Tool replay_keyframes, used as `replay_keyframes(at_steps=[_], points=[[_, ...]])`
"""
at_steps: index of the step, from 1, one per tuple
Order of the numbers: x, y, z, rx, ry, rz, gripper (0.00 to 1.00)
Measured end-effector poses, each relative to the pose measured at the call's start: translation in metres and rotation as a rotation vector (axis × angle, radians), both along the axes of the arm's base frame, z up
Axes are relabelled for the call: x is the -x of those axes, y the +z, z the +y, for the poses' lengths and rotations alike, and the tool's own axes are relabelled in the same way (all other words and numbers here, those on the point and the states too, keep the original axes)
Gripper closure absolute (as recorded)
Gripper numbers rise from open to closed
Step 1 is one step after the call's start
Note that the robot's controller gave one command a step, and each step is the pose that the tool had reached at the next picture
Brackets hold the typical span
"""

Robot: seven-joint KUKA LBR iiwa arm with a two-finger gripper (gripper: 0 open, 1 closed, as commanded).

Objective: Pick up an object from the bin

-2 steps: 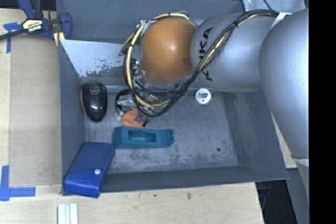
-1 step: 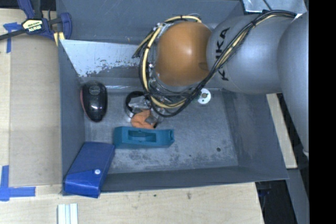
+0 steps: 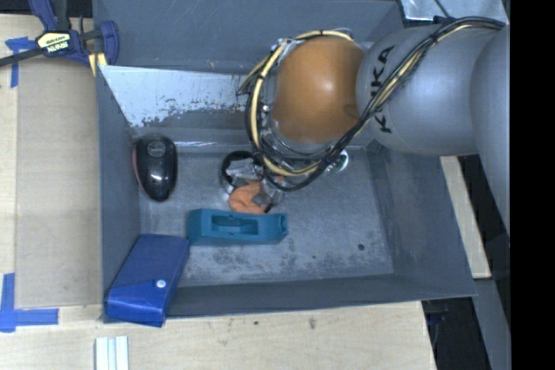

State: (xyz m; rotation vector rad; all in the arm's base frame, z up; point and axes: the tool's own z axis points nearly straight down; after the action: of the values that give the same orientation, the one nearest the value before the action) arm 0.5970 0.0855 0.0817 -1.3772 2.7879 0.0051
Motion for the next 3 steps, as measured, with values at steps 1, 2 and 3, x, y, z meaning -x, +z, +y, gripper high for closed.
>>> replay_keyframes(at_steps=[1,2,3], points=[[0.029,0.002,-0.017,0.004,0.046,-0.014,1.0],[0.036,0.037,-0.02,0.017,0.087,0.028,1.0],[0.043,0.05,-0.025,0.017,0.121,0.013,1.0]])
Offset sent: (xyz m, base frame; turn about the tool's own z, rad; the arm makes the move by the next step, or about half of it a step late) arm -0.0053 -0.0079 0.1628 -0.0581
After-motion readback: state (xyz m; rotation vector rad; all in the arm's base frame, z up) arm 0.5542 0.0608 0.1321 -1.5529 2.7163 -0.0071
